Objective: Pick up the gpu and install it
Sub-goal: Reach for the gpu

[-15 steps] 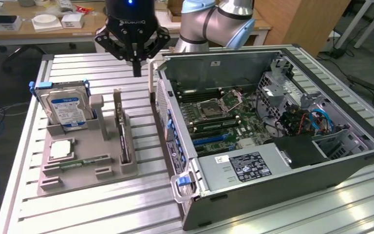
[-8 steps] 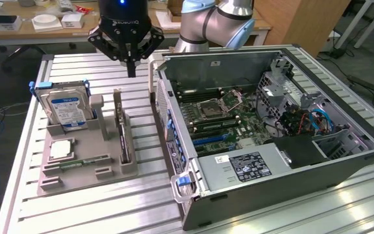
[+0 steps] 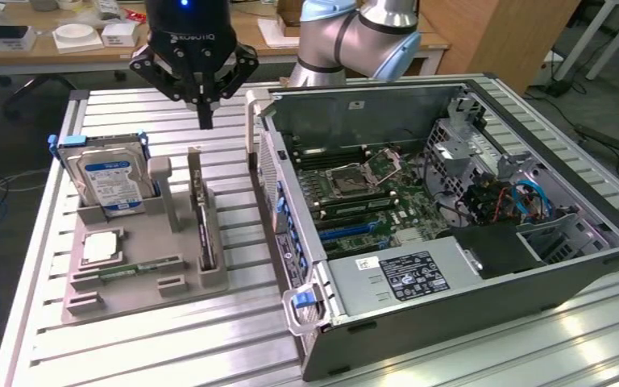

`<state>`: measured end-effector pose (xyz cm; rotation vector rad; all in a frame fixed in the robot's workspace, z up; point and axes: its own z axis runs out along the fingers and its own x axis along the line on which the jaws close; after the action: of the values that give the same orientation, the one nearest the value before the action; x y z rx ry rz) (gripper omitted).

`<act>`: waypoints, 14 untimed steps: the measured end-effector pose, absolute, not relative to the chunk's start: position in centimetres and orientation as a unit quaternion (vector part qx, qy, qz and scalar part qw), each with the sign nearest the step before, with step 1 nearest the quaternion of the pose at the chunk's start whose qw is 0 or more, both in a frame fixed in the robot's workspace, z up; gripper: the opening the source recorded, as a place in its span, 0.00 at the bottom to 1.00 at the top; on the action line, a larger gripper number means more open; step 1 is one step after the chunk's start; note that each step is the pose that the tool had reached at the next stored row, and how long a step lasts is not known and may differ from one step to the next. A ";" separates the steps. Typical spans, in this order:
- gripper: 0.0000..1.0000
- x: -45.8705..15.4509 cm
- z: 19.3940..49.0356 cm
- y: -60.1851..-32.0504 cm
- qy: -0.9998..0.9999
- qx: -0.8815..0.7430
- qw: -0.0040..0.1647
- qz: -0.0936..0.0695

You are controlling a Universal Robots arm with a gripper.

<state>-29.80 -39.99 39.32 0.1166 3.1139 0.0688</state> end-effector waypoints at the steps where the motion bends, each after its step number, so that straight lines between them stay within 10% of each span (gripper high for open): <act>1: 0.10 -30.0 39.3 -40.0 0.999 0.037 0.012 0.022; 14: 0.10 -32.2 39.3 -40.0 0.999 0.037 0.012 0.022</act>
<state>-32.16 -40.02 39.32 0.1166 3.1140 0.0688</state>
